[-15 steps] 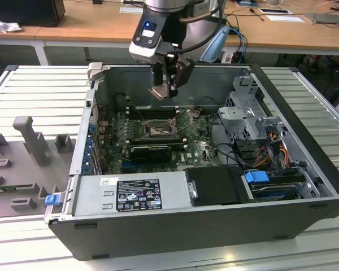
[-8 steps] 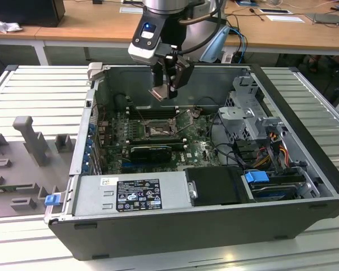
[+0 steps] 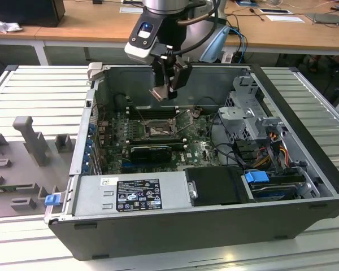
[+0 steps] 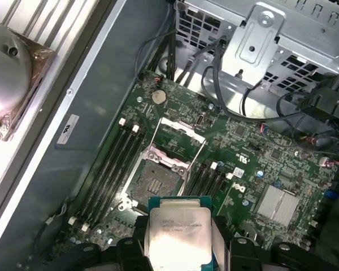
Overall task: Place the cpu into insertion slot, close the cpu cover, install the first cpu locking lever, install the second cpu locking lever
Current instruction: 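Place the cpu into insertion slot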
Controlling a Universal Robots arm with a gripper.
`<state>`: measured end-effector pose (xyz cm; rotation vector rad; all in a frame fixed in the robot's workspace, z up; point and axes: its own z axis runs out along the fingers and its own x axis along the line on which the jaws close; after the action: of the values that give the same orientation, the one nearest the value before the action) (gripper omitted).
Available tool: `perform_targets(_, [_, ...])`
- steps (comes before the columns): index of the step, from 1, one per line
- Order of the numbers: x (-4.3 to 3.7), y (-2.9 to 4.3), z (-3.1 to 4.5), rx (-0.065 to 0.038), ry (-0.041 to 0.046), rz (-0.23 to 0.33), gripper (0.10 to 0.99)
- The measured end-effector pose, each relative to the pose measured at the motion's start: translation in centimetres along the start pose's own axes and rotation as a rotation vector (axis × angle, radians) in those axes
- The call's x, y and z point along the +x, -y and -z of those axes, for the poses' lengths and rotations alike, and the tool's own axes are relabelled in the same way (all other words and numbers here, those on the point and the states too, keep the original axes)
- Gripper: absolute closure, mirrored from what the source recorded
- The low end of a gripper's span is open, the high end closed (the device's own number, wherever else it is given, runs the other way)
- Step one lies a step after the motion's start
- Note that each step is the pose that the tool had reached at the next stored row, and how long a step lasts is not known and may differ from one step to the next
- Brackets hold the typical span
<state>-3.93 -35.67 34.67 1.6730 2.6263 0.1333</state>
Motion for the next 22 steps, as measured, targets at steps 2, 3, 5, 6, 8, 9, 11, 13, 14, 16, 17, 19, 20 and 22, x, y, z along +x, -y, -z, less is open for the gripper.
perform_targets(2, [0.00, 0.00, -0.01, -0.001, 0.0017, -0.021, 0.557])
perform_targets(3, [0.00, 0.00, -0.01, -0.001, 0.0025, -0.030, 0.557])
perform_targets(5, [0.00, 0.00, -0.02, -0.001, 0.0048, -0.055, 0.557])
perform_targets(6, [0.00, 0.00, -0.03, -0.002, 0.0057, -0.067, 0.557])
perform_targets(8, [0.00, 0.00, -0.04, -0.002, 0.0079, -0.093, 0.557])
perform_targets(9, [0.00, 0.00, -0.04, -0.003, 0.0092, -0.107, 0.557])
perform_targets(11, [0.00, 0.00, -0.05, -0.003, 0.0108, -0.126, 0.557])
perform_targets(13, [0.00, 0.00, -0.06, -0.004, 0.0131, -0.153, 0.557])
perform_targets(14, [0.00, 0.00, -0.06, -0.004, 0.0142, -0.166, 0.557])
perform_targets(16, [0.00, 0.01, -0.07, -0.005, 0.0158, -0.184, 0.557])
perform_targets(17, [0.00, 0.01, -0.07, -0.005, 0.0165, -0.192, 0.557])
perform_targets(19, [0.00, 0.01, -0.08, -0.005, 0.0186, -0.217, 0.557])
perform_targets(20, [0.00, 0.01, -0.08, -0.006, 0.0193, -0.225, 0.557])
perform_targets(22, [0.00, 0.01, -0.09, -0.006, 0.0204, -0.239, 0.557])
